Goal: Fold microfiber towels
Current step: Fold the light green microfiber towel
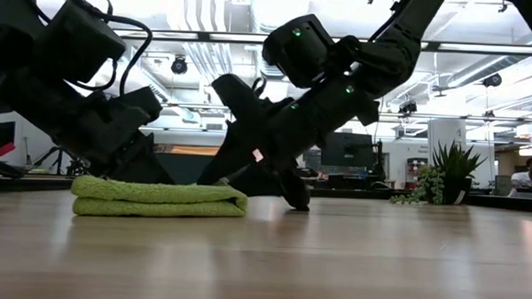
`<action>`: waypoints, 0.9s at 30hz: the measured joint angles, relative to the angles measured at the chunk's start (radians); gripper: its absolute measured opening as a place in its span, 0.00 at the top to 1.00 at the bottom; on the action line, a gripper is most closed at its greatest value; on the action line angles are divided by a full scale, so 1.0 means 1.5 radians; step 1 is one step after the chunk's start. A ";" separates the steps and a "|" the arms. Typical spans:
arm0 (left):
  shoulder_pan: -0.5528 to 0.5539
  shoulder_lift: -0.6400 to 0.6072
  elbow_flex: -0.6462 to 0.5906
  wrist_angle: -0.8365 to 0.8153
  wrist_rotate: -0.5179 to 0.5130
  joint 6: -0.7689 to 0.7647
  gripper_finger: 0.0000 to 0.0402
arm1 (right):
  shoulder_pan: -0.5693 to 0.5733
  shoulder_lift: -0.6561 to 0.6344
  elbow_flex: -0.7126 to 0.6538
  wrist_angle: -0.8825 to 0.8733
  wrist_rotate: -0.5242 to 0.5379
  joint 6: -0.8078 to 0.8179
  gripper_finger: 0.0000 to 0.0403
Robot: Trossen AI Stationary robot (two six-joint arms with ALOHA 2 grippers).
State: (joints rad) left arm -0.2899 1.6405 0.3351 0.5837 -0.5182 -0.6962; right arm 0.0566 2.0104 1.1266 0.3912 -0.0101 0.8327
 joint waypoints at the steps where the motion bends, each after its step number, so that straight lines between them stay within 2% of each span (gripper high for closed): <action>1: 0.000 0.000 0.000 0.000 0.001 0.000 0.49 | 0.000 0.001 0.002 -0.001 0.000 0.004 0.66; 8: 0.000 0.000 -0.001 0.002 0.002 0.000 0.49 | 0.000 0.005 0.021 -0.016 -0.005 0.013 0.54; 12: -0.001 0.000 -0.001 0.011 -0.008 0.003 0.49 | 0.001 0.005 0.021 -0.004 -0.006 -0.018 0.53; 17: -0.001 0.001 -0.001 0.012 -0.009 0.003 0.49 | 0.001 0.005 0.021 0.023 -0.008 -0.048 0.66; 23: -0.001 -0.007 -0.001 0.013 -0.009 0.015 0.49 | 0.001 0.005 0.021 0.025 0.006 -0.077 0.94; 27: -0.004 -0.060 -0.004 -0.025 0.026 0.054 0.49 | 0.001 -0.007 0.021 -0.016 0.006 -0.137 0.97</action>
State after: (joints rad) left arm -0.2964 1.5498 0.3298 0.5462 -0.4796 -0.6153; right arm 0.0582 1.9997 1.1580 0.3668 -0.0018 0.6278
